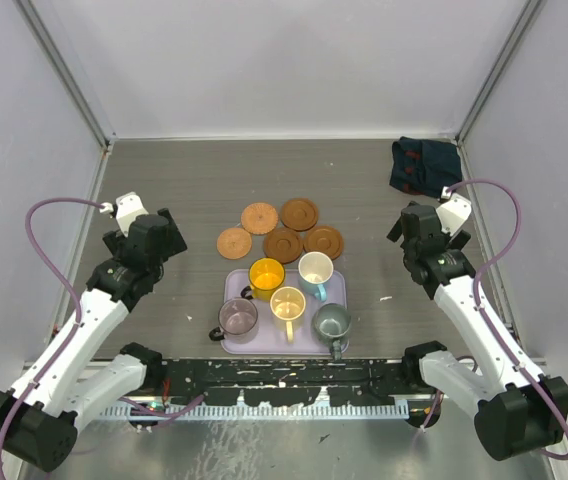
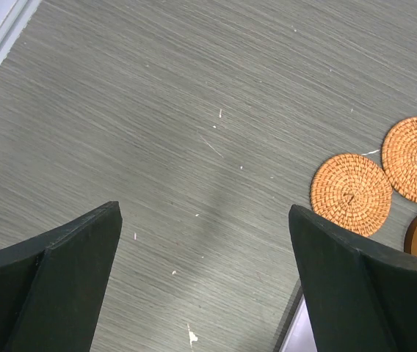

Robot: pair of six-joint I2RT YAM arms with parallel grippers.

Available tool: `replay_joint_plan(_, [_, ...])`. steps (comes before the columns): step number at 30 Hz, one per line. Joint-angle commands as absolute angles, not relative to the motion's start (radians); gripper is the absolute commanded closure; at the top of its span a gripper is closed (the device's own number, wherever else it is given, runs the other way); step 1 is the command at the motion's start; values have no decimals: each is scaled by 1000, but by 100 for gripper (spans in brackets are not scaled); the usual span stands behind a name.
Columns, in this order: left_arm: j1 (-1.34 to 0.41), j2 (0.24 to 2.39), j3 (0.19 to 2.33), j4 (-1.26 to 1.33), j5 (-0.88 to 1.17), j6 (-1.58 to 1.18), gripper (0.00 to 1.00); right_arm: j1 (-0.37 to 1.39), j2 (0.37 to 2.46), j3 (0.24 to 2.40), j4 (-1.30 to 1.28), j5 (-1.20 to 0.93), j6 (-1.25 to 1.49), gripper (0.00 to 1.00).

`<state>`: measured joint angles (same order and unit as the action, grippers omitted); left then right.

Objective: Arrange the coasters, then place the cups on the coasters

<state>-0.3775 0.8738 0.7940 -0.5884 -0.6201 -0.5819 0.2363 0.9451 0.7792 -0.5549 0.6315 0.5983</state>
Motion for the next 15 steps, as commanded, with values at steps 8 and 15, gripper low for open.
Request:
replay_joint_plan(8, [-379,867,787,-550,-637,-568,2,239,931,791,-524,652,613,0])
replay_joint_plan(15, [-379,864,783,-549,-647,-568,2,239,935,793,-524,646,619,0])
